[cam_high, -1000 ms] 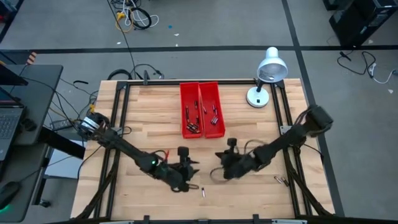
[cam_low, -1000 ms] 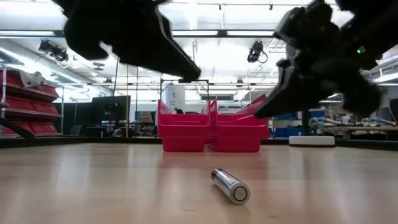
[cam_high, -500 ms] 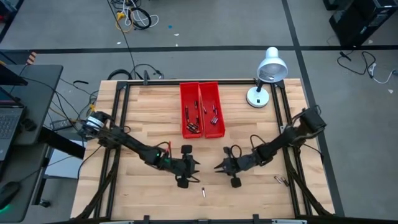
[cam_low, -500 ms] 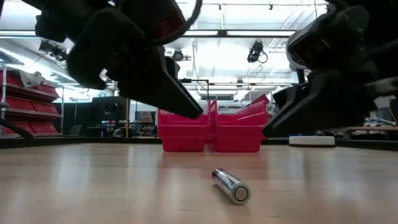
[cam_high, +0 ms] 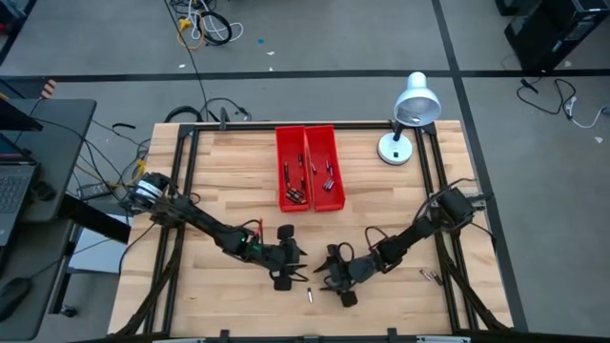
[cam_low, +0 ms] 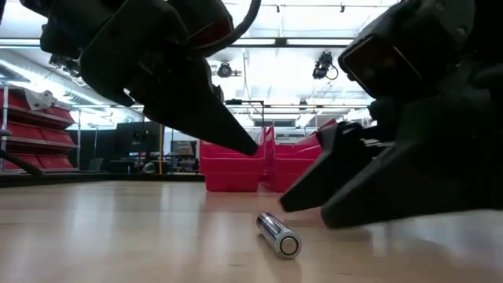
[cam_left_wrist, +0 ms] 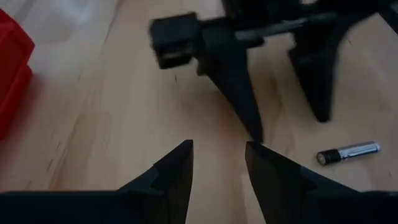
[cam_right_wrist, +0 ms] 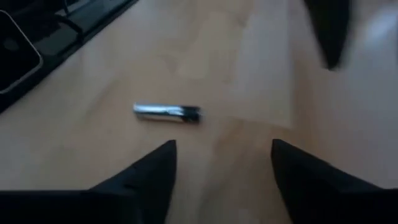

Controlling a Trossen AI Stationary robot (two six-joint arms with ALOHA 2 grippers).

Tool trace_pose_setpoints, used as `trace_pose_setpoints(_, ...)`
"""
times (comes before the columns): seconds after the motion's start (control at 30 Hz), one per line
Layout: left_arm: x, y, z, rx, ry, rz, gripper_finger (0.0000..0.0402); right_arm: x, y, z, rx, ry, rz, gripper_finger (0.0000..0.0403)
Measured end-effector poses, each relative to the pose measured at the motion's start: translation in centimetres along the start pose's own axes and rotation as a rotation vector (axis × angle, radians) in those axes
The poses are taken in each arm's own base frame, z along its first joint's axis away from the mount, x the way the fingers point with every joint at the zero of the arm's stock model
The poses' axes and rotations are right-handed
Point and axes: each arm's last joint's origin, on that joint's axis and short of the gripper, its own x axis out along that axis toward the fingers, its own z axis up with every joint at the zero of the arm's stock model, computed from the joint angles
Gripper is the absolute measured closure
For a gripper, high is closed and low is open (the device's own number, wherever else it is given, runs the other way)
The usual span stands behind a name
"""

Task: Sort batteries
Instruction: Put the silver battery into the right red bin

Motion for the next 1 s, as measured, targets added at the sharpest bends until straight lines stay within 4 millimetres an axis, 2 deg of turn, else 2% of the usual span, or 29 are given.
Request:
trace_pose_setpoints(0.23,-0.4,-1.1,0.1,-0.031,-0.034,-0.034,0.0239,2.1,1.7,-0.1,0.035,0.006,0.019,0.0045)
trace_pose_setpoints(0.37,-0.6,-1.8,0.3,-0.033,-0.063,-0.057,0.0239,2.5,2.3,-0.2,0.11,0.0,0.015,0.0008)
trace_pose_setpoints(0.5,-0.8,-2.4,0.4,-0.037,-0.094,-0.075,0.0239,2.3,3.0,-0.3,0.15,-0.01,-0.027,0.0016)
trace_pose_setpoints(0.8,-1.2,-3.3,0.2,-0.042,-0.096,-0.085,0.0239,1.6,4.7,-1.2,0.089,0.003,-0.109,0.0029)
trace_pose_setpoints(1.0,-1.2,-3.2,0.2,-0.046,-0.1,-0.073,0.0239,1.9,5.1,-0.6,0.06,0.001,-0.117,0.003)
